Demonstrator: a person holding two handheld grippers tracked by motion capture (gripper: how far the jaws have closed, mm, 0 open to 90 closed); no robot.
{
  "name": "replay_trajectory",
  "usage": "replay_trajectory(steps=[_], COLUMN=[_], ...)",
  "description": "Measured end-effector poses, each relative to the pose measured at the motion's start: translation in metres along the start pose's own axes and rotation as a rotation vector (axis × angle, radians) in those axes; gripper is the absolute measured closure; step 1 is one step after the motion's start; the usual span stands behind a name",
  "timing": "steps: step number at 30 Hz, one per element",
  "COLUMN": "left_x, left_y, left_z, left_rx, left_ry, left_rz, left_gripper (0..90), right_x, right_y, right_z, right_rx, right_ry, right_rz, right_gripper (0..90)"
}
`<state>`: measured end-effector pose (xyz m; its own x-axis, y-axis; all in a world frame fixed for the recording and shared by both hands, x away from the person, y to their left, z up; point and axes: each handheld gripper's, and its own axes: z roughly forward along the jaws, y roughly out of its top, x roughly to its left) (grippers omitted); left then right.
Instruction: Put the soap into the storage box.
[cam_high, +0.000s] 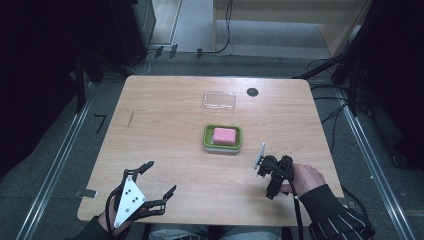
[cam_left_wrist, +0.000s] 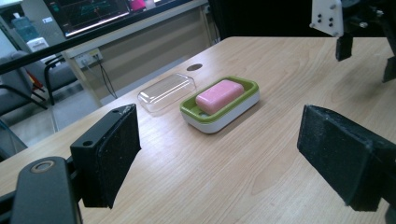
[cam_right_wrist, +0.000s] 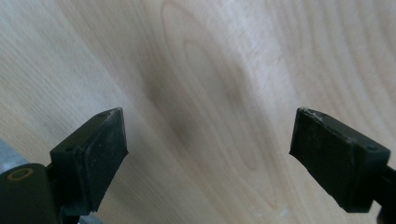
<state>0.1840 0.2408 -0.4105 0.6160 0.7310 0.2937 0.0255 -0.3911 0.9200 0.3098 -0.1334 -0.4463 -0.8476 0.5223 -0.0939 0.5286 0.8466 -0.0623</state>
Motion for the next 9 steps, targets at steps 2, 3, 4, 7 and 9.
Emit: replay_trajectory(steps=[2,3,4,7,9], left_x=[0.000,0.000,0.000,-0.001,-0.001], left_y=[0.000,0.000,0.000,0.001,0.001], left_z=[0.000,0.001,0.001,0.002,0.002], left_rx=[0.002,0.001,0.001,0.000,0.001], left_ry=[-0.001,0.000,0.001,-0.001,-0.004], left_rz=[0.003,0.003,0.002,0.003,0.004], left_gripper=[13.7,13.7,13.7,13.7,13.7], right_x=[0.001,0.002,0.002,0.003,0.003], right_y=[-0.002,-0.006,-0.006,-0.011,-0.013], right_z=[0.001,0.004,0.004,0.005,0.004], right_rx=[0.006,0.010,0.010,0.005,-0.002], right_ry=[0.001,0.002,0.002,-0.001,0.000], right_rz=[0.000,0.003,0.003,0.014,0.021], right_gripper=[11.2,11.3,11.3,11.3,11.5])
